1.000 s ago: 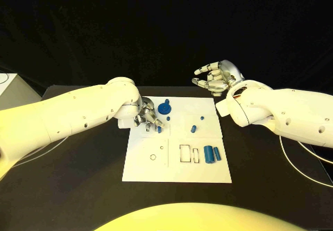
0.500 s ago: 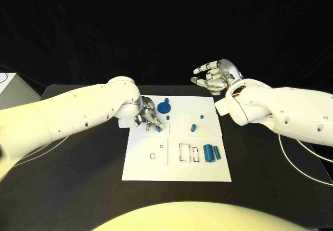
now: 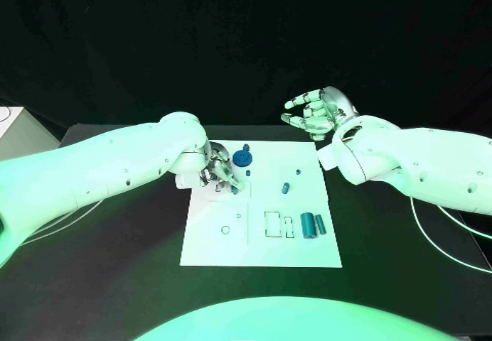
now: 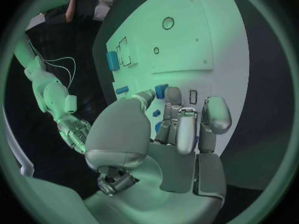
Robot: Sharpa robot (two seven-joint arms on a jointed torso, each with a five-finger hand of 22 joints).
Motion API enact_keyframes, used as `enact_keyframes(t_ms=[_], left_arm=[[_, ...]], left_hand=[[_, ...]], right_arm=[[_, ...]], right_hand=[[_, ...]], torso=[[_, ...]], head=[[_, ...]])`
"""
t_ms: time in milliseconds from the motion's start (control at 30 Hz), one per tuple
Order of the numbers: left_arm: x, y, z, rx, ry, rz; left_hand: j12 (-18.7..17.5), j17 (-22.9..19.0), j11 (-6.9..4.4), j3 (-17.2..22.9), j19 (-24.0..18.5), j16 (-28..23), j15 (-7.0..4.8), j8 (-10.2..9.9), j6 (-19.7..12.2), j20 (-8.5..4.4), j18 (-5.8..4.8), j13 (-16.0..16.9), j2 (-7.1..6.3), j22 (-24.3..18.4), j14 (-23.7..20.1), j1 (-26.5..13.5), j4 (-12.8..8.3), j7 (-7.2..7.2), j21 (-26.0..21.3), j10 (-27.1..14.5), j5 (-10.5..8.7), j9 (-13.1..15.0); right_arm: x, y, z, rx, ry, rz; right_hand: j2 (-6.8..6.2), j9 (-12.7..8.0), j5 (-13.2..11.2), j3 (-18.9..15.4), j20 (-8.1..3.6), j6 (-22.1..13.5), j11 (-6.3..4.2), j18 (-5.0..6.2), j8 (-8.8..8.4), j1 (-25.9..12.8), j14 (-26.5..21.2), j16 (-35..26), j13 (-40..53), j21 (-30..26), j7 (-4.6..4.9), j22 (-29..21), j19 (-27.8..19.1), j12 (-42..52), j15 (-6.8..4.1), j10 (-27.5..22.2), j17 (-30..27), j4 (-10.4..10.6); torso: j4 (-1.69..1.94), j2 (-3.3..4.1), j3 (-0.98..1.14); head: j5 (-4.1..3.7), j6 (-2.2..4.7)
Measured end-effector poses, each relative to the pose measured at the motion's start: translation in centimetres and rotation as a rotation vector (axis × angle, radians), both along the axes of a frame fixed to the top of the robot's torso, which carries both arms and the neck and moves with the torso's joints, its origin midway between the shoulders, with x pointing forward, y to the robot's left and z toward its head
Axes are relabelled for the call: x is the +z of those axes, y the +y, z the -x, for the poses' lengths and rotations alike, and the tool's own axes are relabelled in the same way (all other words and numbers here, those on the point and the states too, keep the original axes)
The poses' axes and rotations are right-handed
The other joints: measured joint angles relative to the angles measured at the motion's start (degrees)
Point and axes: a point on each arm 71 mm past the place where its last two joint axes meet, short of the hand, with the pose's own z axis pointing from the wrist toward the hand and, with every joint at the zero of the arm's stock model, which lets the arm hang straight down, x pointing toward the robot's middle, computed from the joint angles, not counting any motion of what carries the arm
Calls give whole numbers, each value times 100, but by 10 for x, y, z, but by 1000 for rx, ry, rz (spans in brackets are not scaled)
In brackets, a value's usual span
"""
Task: Assemble the parts on the task board
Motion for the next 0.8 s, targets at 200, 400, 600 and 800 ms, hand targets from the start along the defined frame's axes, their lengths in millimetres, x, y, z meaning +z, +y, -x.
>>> enact_keyframes(t_ms=[200,400,600,800], left_arm=[[0,0,-1,3,3,2],[0,0,-1,4,6,7],[0,1,-1,6,10,10],[-1,3,-1,12,12,19]], left_hand=[[0,0,-20,317,0,0,-21,0,-21,0,0,-5,55,20,22,231,-42,-21,0,-20,-1,76],[-60,0,-9,1150,-22,0,-21,-35,-33,-22,0,-64,-70,43,22,412,-269,-10,11,-32,-34,195],[-84,0,1,1731,-22,0,-21,-6,-85,-22,0,-95,-297,65,21,276,-225,-20,27,-42,-20,435],[-20,0,-29,2045,-22,21,-21,89,-85,-22,0,-16,-338,126,21,-46,-323,-20,71,55,22,718]], right_arm=[[0,0,0,1,2,1],[-1,0,0,1,4,2],[-1,0,-1,3,6,3],[-1,0,-1,5,9,4]], right_hand=[[0,0,0,0,0,0,0,0,0,0,0,0,-1,0,0,0,0,0,0,0,0,0],[0,0,0,0,0,0,0,0,0,0,0,0,-1,0,0,-1,0,0,0,0,-1,0],[0,0,0,0,0,0,0,0,0,1,0,0,-2,0,0,-1,0,0,0,0,-1,0],[0,6,0,0,0,0,0,0,0,1,0,0,-2,0,0,-2,0,0,0,0,-1,0]], torso=[[-3,1,2],[-6,1,3],[-3,0,3],[1,-3,0]], head=[[-1,-13],[-2,-19],[-8,-20],[-9,-9]])
